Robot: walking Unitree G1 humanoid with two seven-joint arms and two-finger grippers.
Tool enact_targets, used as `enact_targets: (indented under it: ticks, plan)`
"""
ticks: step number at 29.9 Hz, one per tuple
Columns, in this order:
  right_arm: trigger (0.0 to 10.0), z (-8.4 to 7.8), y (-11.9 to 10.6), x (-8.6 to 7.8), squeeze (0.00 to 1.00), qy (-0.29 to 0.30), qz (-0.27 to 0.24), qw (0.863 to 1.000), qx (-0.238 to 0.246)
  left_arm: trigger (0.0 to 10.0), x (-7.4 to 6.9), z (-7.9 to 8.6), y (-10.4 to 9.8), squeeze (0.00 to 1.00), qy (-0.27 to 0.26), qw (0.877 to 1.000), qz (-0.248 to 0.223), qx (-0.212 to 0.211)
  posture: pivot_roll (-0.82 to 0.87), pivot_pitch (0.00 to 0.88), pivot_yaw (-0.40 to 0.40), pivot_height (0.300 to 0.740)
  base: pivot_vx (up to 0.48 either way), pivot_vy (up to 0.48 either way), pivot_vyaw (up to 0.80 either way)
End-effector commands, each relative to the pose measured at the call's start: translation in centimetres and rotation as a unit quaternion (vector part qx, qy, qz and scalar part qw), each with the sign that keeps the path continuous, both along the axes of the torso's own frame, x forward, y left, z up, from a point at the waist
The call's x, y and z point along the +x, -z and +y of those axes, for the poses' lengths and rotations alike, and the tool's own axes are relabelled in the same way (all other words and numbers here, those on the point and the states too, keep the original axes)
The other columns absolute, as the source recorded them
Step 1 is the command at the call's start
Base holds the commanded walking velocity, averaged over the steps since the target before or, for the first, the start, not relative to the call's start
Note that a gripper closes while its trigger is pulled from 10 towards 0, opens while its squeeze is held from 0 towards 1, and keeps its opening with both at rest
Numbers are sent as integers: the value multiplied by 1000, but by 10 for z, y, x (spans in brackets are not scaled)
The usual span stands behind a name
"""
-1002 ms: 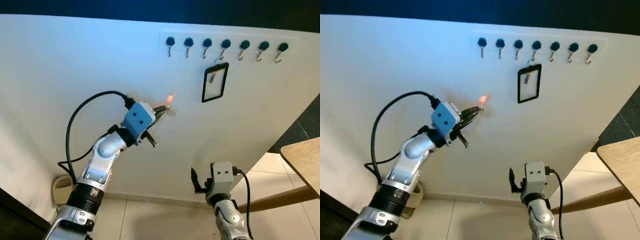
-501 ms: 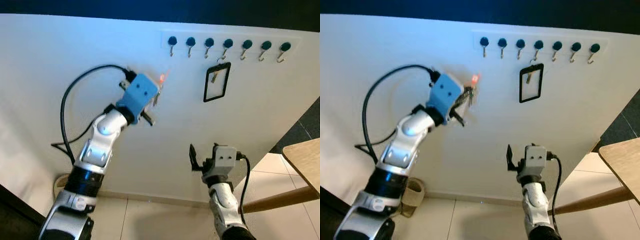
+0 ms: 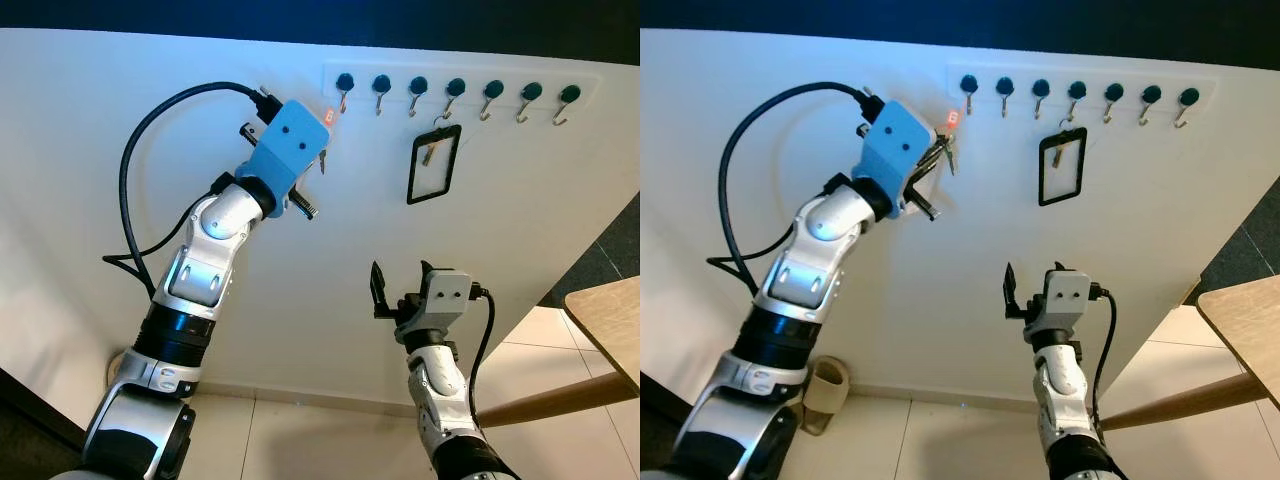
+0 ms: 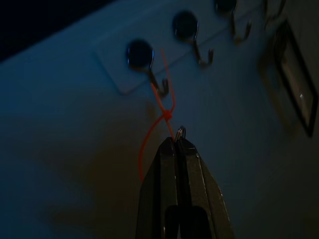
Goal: Hang keys on a hook
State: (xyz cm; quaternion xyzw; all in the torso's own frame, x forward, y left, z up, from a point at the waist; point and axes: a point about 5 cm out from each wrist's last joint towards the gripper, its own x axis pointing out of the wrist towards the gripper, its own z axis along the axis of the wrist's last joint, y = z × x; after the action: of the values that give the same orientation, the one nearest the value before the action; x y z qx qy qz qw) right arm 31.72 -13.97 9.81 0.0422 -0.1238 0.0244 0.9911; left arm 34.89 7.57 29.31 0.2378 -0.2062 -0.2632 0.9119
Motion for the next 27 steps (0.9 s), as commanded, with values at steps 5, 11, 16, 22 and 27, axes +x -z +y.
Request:
enact_targets:
  ticks: [5, 11, 16, 22, 27]
  plan:
    - [10000, 1, -6, 2, 0, 4, -3, 1000, 10, 10000, -3, -20, -9, 0, 28, 999, -22, 5, 31, 54, -16, 740, 0, 0, 0]
    - [10000, 1, -10, 3, 0, 8, -6, 1000, 18, 10000, -2, -29, -8, 0, 25, 999, -28, 21, 29, 55, -14, 740, 0, 0, 0]
    - [10000, 3, -14, 5, 0, 4, -11, 1000, 22, 10000, 5, -29, -4, 0, -6, 999, -31, 27, 28, 59, -13, 740, 0, 0, 0]
    - [10000, 7, -20, 6, 0, -8, -23, 1000, 20, 10000, 15, -15, -5, 0, -60, 997, -38, 26, 28, 60, -13, 740, 0, 0, 0]
    - [10000, 10, -24, 6, 0, -16, -31, 999, 18, 10000, 19, -4, -9, 0, -87, 995, -44, 21, 29, 62, -14, 740, 0, 0, 0]
